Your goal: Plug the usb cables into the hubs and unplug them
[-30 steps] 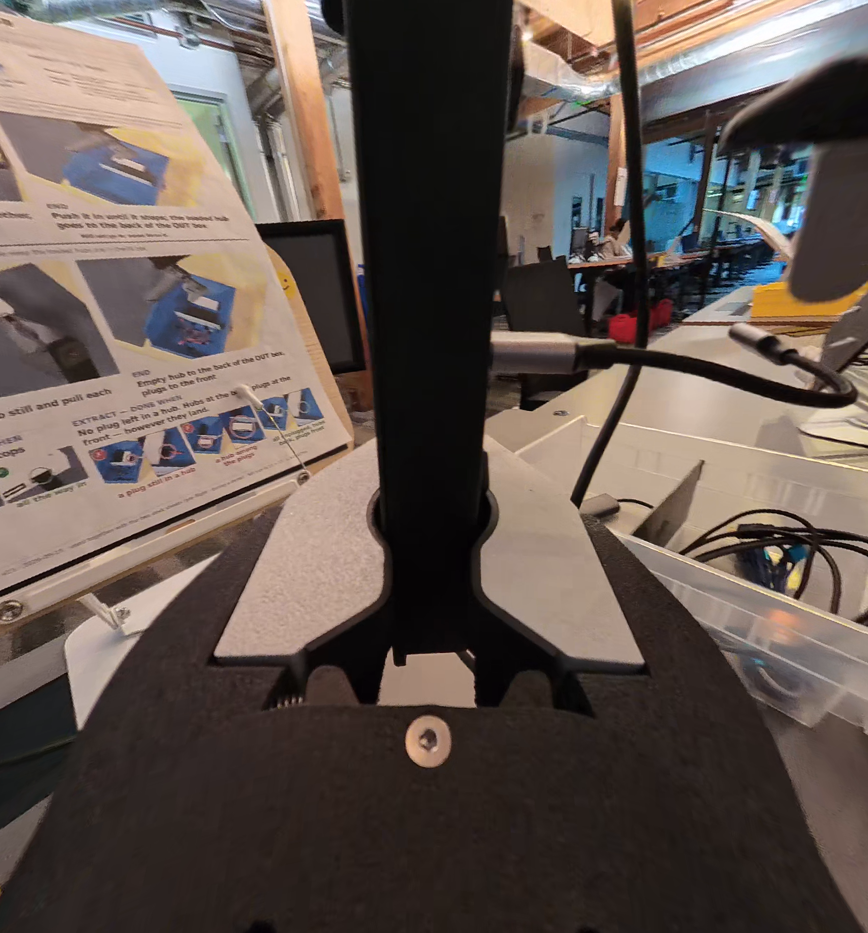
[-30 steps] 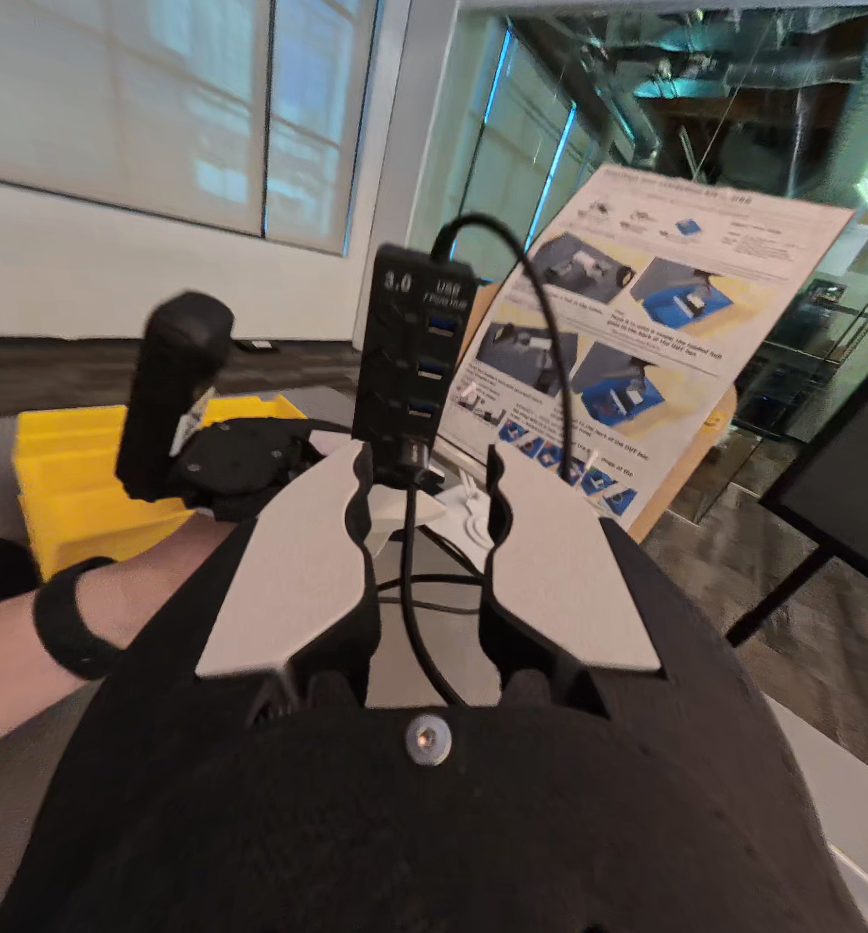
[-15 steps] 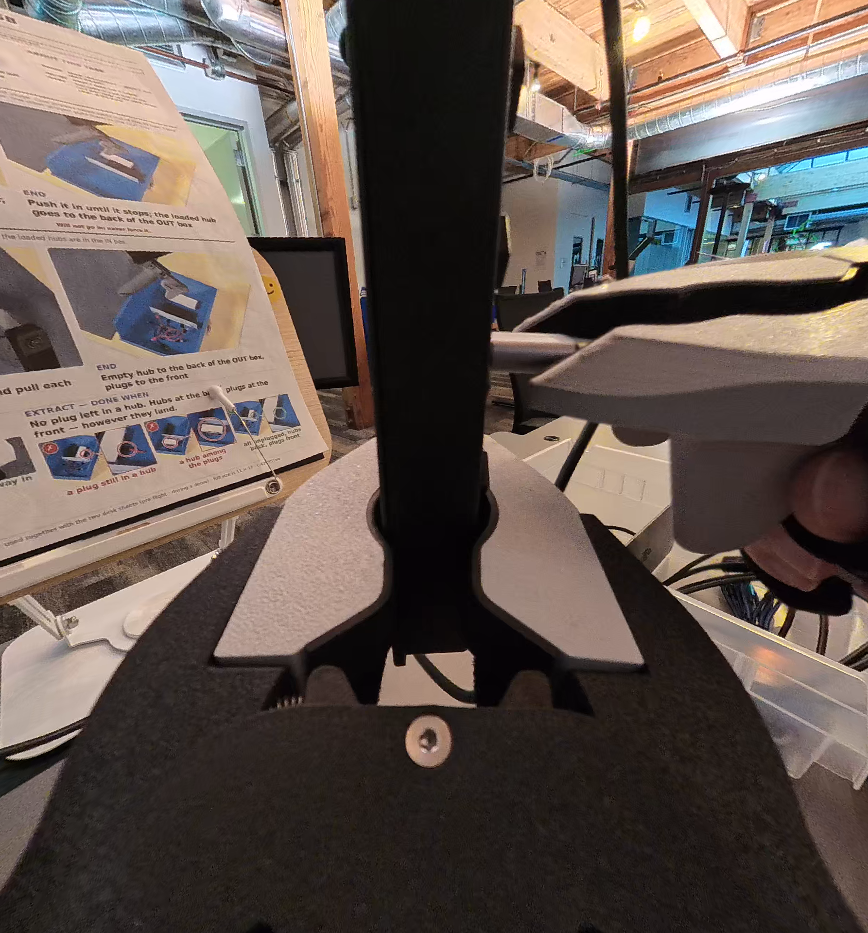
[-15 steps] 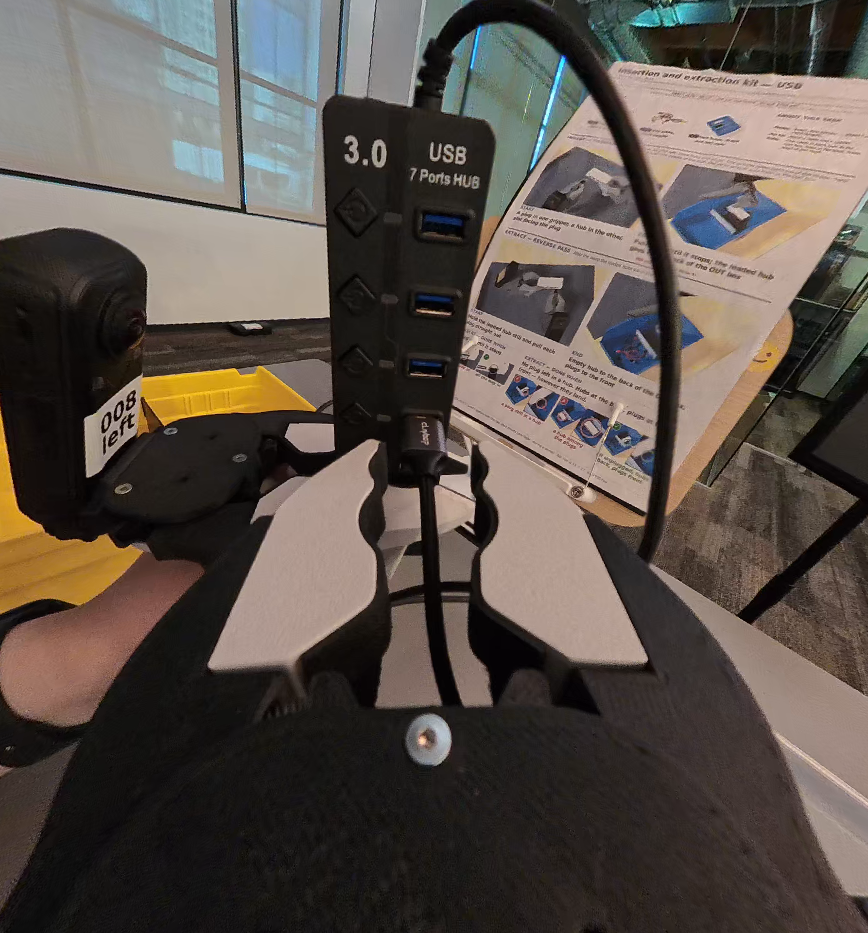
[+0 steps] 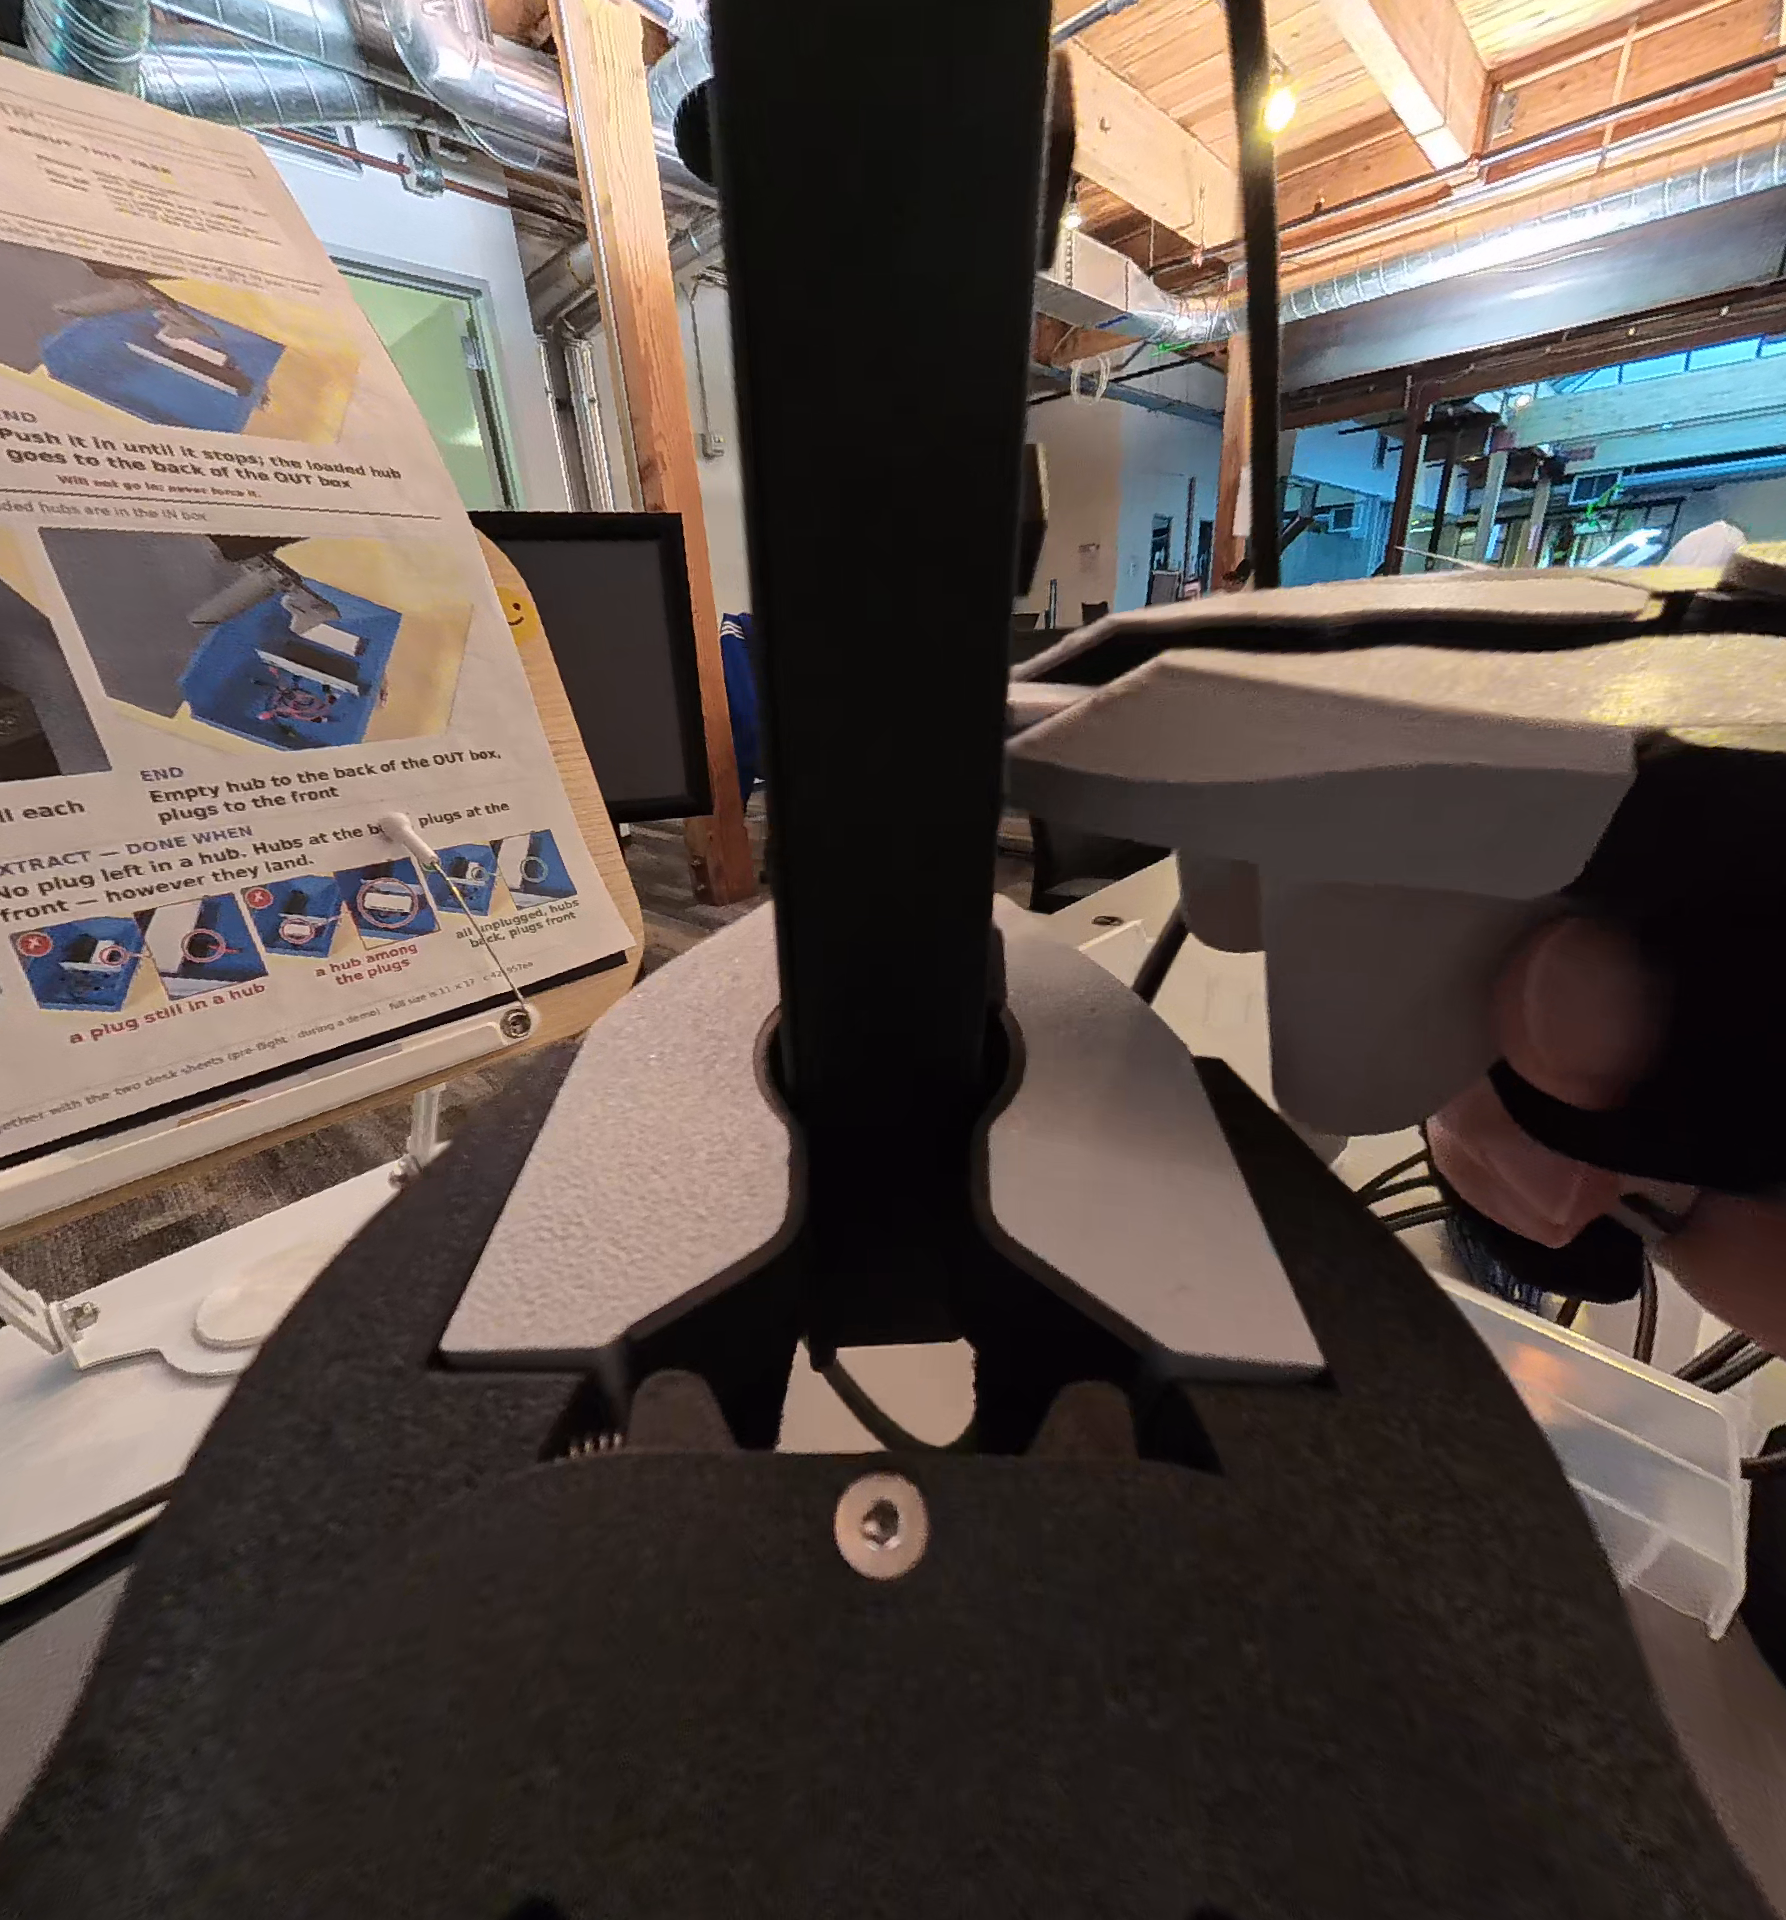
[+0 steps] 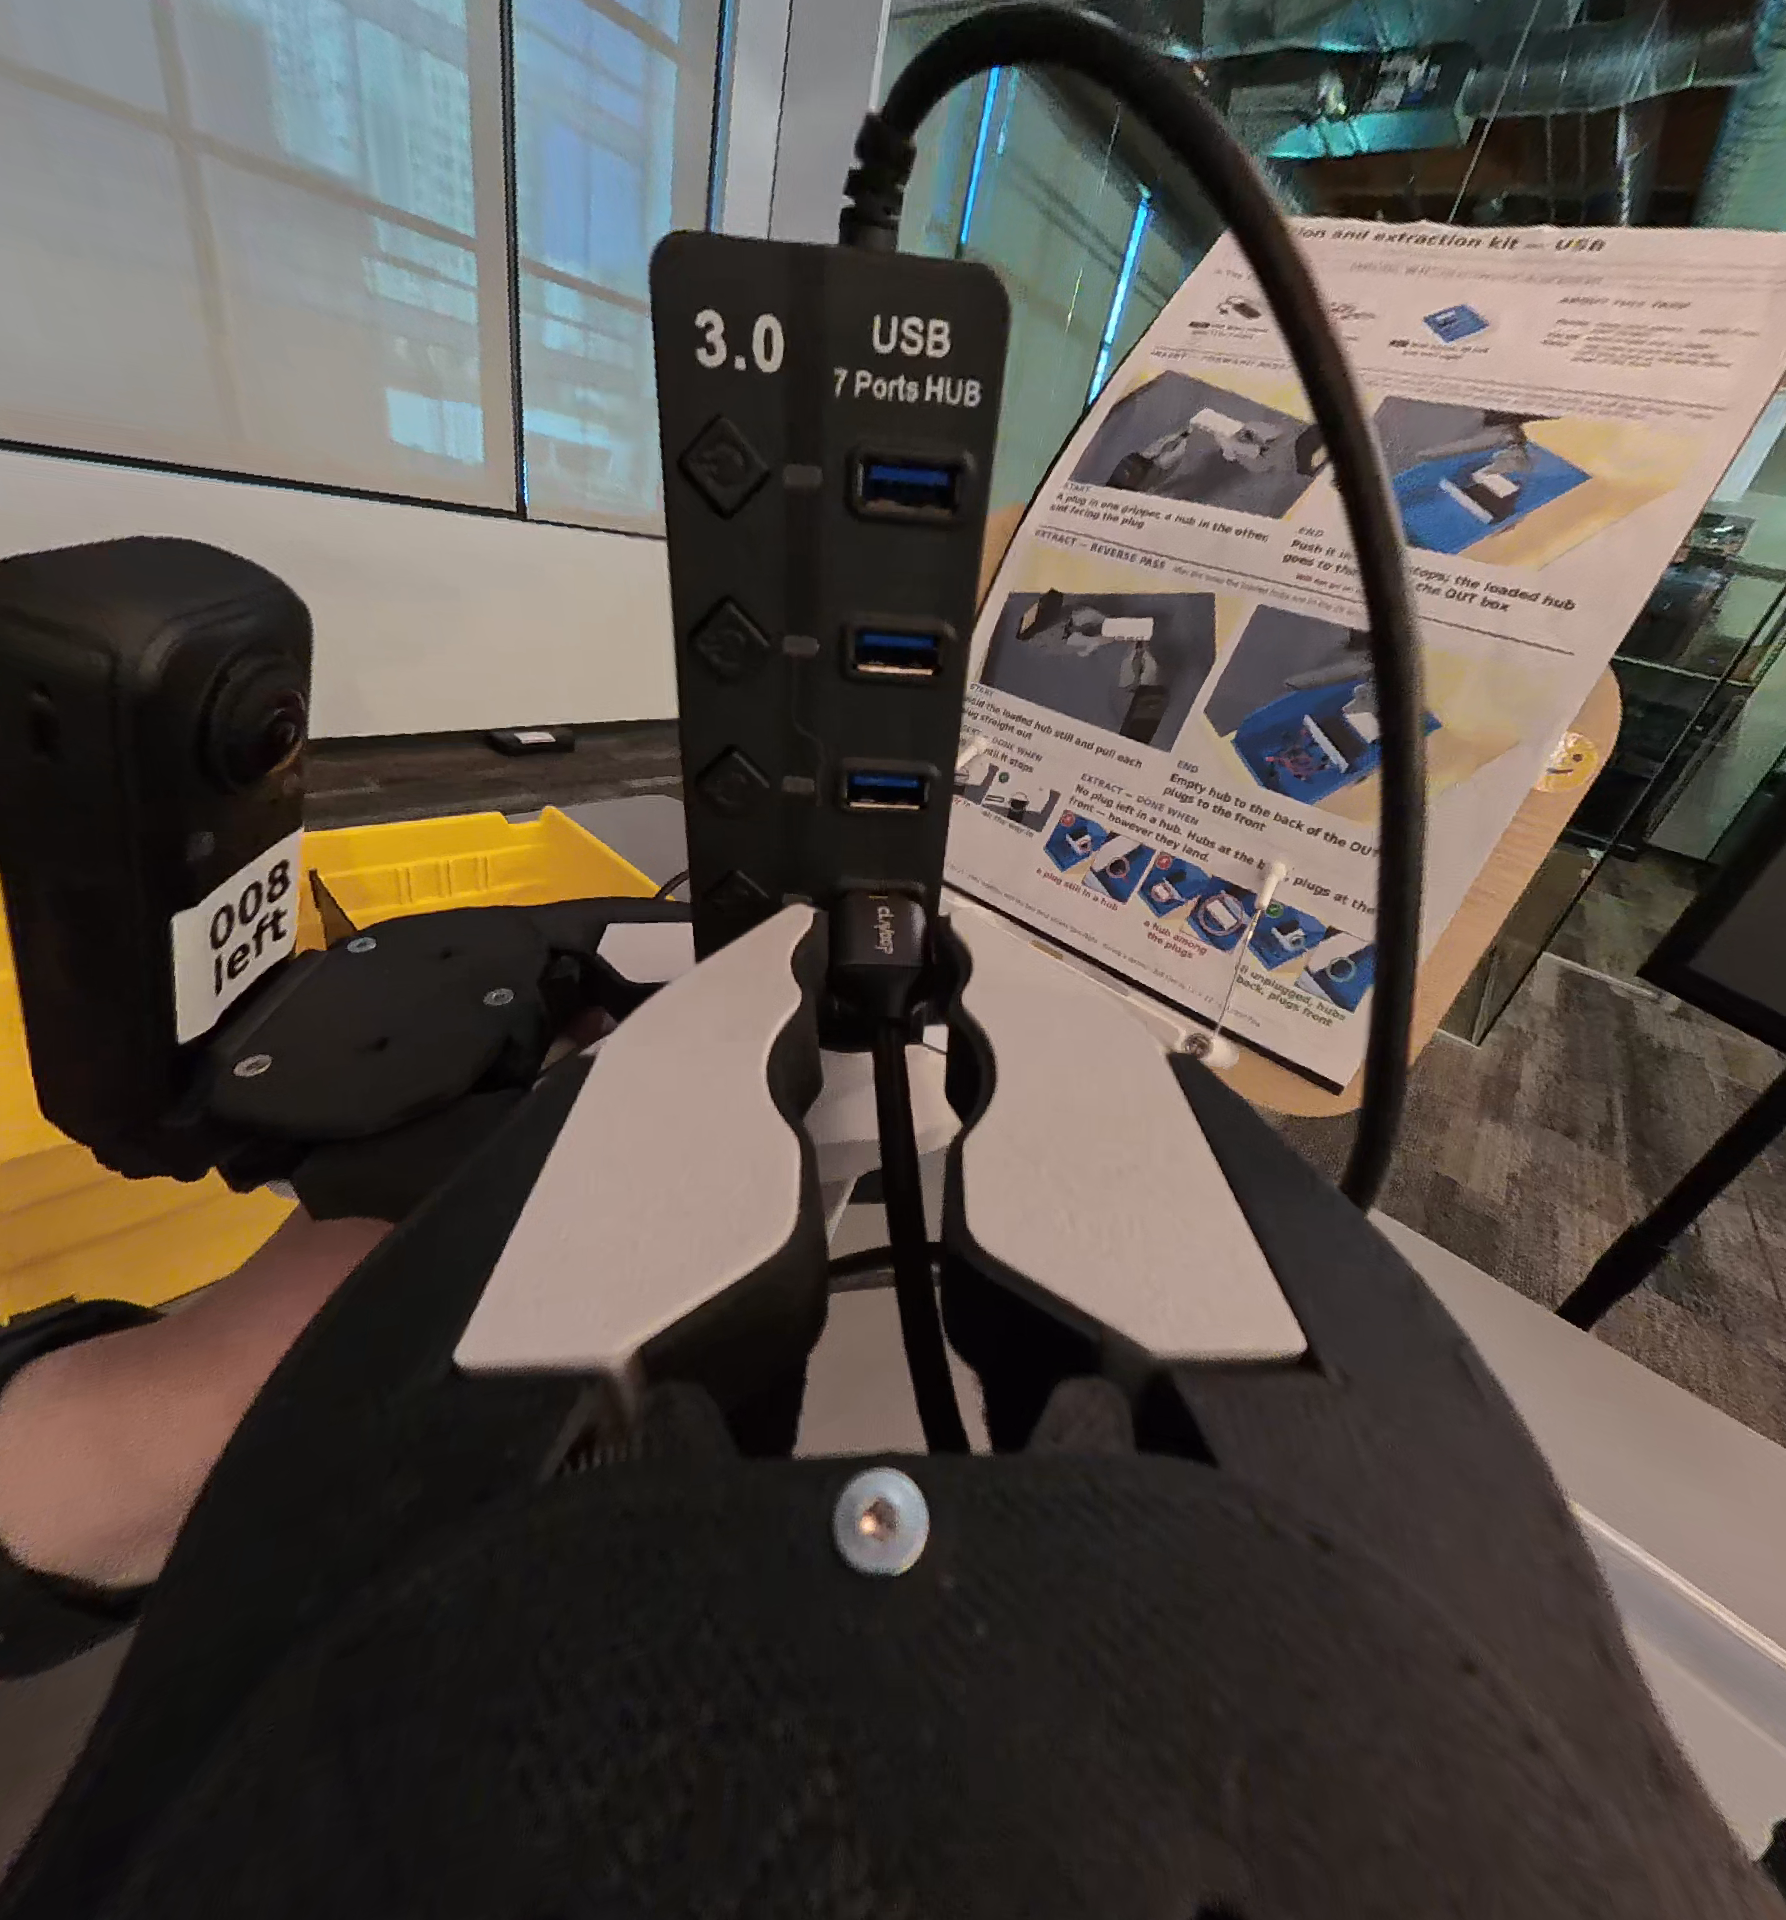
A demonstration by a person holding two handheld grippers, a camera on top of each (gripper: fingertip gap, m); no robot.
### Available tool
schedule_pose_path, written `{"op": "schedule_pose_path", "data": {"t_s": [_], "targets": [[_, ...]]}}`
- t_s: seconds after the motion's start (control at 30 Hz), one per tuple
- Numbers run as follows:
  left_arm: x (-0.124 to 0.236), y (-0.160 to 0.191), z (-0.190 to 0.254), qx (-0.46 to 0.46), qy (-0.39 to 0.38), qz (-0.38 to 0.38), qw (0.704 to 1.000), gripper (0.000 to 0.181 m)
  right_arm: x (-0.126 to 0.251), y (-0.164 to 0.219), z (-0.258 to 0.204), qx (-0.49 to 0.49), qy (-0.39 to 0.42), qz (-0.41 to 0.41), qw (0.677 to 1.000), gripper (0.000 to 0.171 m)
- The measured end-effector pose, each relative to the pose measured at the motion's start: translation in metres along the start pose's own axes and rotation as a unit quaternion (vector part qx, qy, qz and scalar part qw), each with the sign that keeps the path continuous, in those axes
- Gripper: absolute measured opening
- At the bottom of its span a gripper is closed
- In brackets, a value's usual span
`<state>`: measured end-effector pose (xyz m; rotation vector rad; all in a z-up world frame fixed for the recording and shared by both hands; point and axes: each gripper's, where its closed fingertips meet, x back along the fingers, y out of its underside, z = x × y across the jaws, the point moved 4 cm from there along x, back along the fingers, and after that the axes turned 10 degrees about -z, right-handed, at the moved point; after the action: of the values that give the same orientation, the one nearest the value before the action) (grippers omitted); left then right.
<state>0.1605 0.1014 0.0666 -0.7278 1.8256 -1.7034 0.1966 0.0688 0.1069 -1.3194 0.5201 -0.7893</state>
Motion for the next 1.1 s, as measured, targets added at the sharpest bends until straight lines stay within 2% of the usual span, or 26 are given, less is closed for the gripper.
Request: {"op": "schedule_pose_path", "data": {"t_s": [0.33, 0.5, 0.53, 0.6, 0.63, 0.73, 0.93, 1.0, 1.1], "targets": [[-0.001, -0.004, 0.002, 0.029, -0.006, -0.009, 1.0, 0.026, 0.003, -0.001, 0.003, 0.006, -0.007, 0.01, 1.0, 0.019], [-0.001, -0.001, -0.005, 0.012, -0.031, -0.023, 0.999, 0.026, 0.001, 0.003, 0.003, 0.001, -0.012, 0.001, 1.0, 0.019], [0.001, 0.0, -0.015, 0.029, -0.054, -0.023, 0.998, 0.026, 0.004, 0.0, 0.003, 0.002, -0.014, 0.014, 1.0, 0.019], [0.012, 0.001, -0.046, 0.144, -0.024, 0.004, 0.989, 0.026, 0.014, -0.01, 0.002, 0.005, -0.011, 0.031, 0.999, 0.019], [0.02, -0.001, -0.06, 0.174, -0.009, 0.026, 0.984, 0.026, 0.017, -0.014, 0.001, 0.01, -0.013, 0.03, 0.999, 0.02], [0.039, -0.004, -0.081, 0.137, -0.05, 0.018, 0.989, 0.026, 0.023, -0.021, 0.001, 0.014, -0.012, 0.035, 0.999, 0.019], [0.034, -0.015, -0.066, 0.081, -0.05, -0.009, 0.995, 0.026, 0.02, -0.018, 0.005, 0.02, -0.03, 0.006, 0.999, 0.019], [0.035, -0.016, -0.065, 0.077, -0.047, -0.017, 0.996, 0.026, 0.036, -0.027, 0.027, -0.018, -0.064, -0.001, 0.998, 0.019], [0.041, -0.021, -0.065, 0.104, -0.024, -0.009, 0.994, 0.026, 0.07, -0.025, 0.076, -0.166, -0.176, -0.022, 0.97, 0.019]]}}
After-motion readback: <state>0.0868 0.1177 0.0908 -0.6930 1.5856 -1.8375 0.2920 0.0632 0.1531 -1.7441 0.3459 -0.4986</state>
